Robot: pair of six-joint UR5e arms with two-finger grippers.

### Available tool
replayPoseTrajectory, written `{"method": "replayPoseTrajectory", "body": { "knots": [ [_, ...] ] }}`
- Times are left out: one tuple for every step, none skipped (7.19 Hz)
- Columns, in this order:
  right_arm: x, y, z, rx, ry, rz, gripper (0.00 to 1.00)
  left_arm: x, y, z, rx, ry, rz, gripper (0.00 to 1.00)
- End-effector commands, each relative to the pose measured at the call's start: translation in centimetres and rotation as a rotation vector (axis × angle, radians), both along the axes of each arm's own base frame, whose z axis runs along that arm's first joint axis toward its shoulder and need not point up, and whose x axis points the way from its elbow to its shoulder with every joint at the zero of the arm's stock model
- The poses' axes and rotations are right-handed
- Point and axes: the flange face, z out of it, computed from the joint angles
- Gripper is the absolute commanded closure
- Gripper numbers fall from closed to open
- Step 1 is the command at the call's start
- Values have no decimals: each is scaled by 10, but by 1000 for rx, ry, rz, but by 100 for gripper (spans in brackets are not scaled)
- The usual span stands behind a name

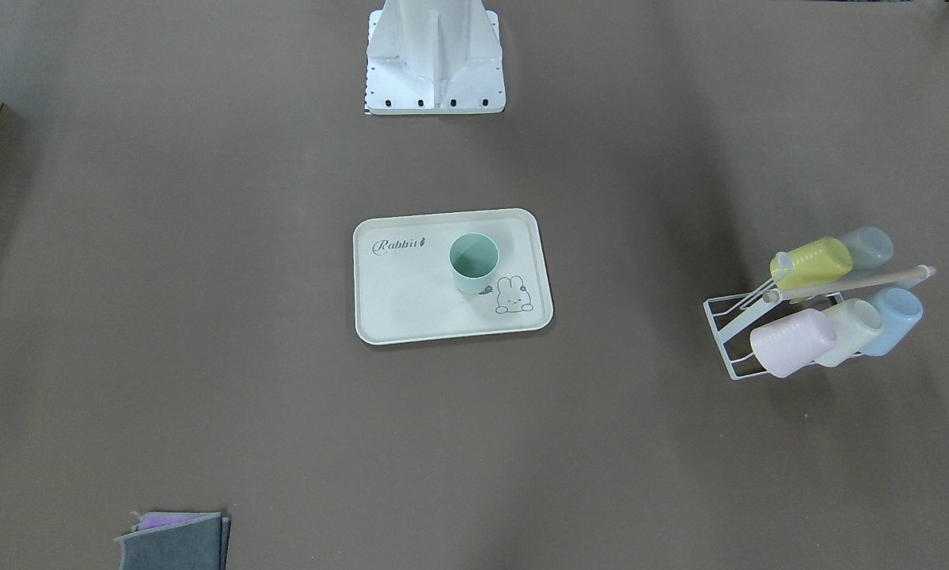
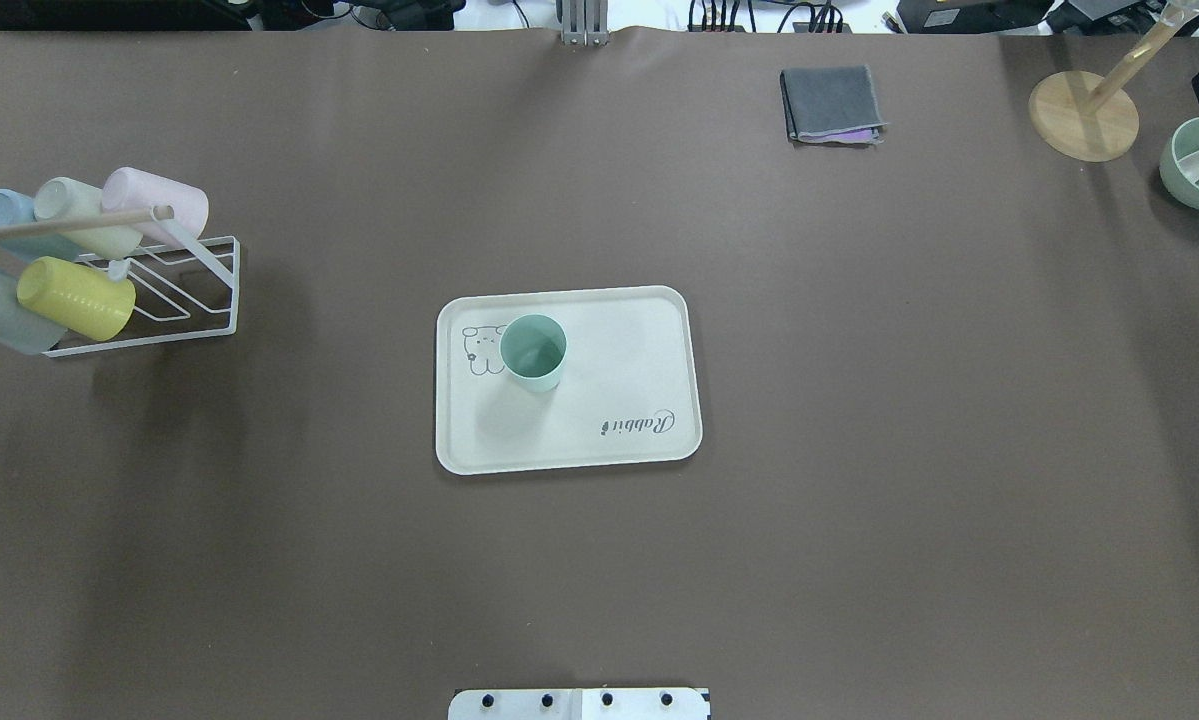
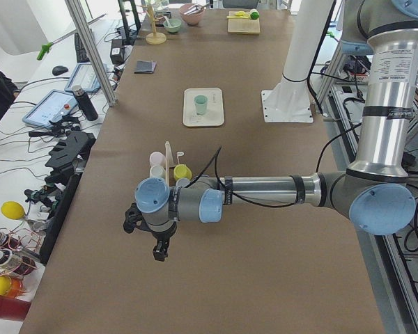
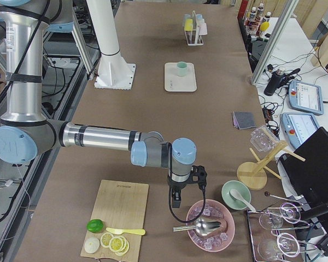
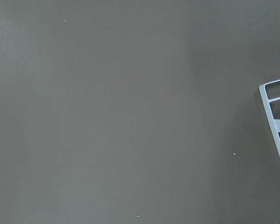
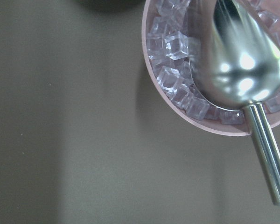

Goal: Pick up and place green cup on tray

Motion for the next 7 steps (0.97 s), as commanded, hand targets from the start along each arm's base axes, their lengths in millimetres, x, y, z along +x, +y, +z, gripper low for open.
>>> {"method": "replayPoseTrajectory", "body": {
  "knots": [
    [0,0,1,-2,1,0,0,1,1,3,-5,-1,2,2],
    [0,0,1,-3,-1,2,0,2,3,6,-12,-1,4,2],
    [0,0,1,-5,-1,5,0,3,1,4,-6,0,5,2],
    [0,1,2,-6,-2,5,0,3,0,1,-2,-1,5,2],
    [0,1,2,-7,-2,6,0,4,-1,-3,4,-1,7,2],
    [0,2,2,-9,-2,6,0,4,-2,-7,14,-1,7,2],
    [0,2,2,-6,-2,5,0,3,-4,-11,21,-3,7,2]
  ]
}}
